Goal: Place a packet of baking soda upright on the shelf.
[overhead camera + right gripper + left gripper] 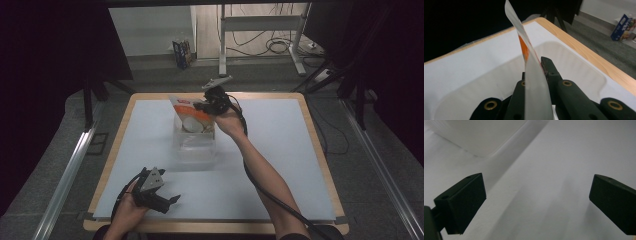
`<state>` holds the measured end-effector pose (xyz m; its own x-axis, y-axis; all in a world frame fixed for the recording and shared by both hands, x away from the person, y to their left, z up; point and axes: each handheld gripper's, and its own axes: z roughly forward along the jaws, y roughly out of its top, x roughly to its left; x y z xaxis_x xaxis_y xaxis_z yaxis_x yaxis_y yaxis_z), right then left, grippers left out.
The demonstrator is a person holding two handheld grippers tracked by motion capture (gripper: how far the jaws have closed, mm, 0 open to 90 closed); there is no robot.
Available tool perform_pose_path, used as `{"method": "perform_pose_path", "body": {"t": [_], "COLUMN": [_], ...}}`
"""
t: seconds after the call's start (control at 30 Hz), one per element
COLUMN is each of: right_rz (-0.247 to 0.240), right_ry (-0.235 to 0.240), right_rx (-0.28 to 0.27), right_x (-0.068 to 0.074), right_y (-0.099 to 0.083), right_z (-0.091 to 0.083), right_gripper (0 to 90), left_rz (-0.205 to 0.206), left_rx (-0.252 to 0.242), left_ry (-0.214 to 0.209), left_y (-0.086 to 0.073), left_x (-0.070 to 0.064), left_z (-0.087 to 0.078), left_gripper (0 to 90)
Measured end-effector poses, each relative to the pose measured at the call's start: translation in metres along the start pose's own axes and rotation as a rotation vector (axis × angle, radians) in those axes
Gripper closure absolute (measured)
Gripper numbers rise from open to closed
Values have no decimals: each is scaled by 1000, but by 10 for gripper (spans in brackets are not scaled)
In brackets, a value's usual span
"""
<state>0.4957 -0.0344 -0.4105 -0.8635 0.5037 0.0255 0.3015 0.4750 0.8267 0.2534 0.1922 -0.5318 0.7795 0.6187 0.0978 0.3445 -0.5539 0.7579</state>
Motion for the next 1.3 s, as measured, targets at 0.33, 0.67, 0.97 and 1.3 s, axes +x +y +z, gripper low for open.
{"method": "perform_pose_path", "body": {"t": [0.33,0.67,0.97,1.3], "right_rz": [7,-33,-24,-48], "right_ry": [-33,-89,-91,-95], "right_rx": [50,75,61,75], "right_x": [-12,-6,-4,-1], "right_y": [-19,-19,-20,-31], "right_z": [-5,-7,-18,-38], "right_gripper": [837,327,102,0], "left_rz": [3,6,2,7], "left_rx": [8,10,8,11], "left_ry": [1,2,2,5], "left_y": [0,0,0,0], "left_x": [0,0,0,0], "left_z": [1,1,1,1], "left_gripper": [9,9,9,9]}}
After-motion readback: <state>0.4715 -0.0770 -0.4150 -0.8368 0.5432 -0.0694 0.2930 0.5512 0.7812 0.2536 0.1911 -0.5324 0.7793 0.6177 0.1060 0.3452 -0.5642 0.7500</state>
